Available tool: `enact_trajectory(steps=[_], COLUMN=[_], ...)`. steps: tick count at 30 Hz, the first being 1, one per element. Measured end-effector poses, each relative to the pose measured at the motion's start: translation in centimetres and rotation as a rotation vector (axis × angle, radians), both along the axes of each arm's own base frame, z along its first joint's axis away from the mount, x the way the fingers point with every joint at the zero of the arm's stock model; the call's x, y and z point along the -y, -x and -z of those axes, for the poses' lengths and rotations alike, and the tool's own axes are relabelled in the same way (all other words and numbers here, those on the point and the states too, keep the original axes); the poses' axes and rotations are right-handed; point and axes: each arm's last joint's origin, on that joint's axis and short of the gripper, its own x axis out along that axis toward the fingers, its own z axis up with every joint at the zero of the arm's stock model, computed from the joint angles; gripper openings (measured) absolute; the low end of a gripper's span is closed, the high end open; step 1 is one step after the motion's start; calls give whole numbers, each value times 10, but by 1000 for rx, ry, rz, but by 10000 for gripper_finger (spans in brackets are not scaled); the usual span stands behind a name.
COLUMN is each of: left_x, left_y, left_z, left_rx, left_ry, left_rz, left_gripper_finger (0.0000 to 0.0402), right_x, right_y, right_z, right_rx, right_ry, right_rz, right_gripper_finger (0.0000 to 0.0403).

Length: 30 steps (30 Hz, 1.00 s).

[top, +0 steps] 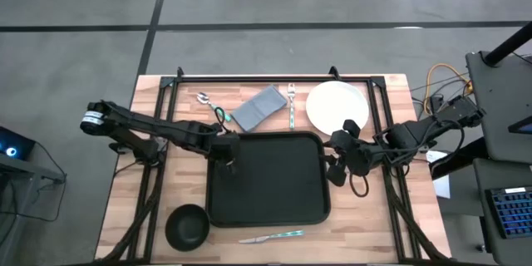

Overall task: Set up tray
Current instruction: Put the mug on the tray

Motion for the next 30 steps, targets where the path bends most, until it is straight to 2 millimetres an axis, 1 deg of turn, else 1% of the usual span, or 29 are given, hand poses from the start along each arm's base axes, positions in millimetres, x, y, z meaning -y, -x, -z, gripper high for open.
enact_trajectory(steps=[2, 4, 7, 9, 11, 17, 19, 21, 26, 30], left_x=[0, 0, -3, -10, -19, -51, -61, -69, -78, -78], left_y=[-2, -5, -8, -9, -9, -15, -18, -20, -32, -40], left_z=[-11, -21, -26, -22, -18, -19, -18, -16, -6, 7], left_rx=[11, 30, 35, 24, 15, 63, 72, 78, 104, 89], left_ry=[-19, -73, -137, -83, -55, -158, -196, -197, -197, -163], left_rz=[46, 134, 316, 398, 434, 434, 459, 499, 589, 635], left_gripper_finger=[51, 52, 52, 52, 52, 52, 52, 47, 8, 4], right_x=[0, 0, 0, 0, 0, 0, 0, 0, 0, -1], right_y=[0, 0, -1, -1, -2, -3, -4, -5, -5, -7], right_z=[0, 0, 0, 1, 0, -1, -1, -2, -2, -3], right_rx=[-1, -1, 3, 7, 19, 39, 41, 53, 59, 81], right_ry=[1, 1, 7, 0, -11, -13, -14, -20, -24, -35], right_rz=[0, 1, 11, 18, 27, 41, 42, 41, 42, 43], right_gripper_finger=[167, 167, 167, 166, 166, 166, 166, 166, 164, 157])
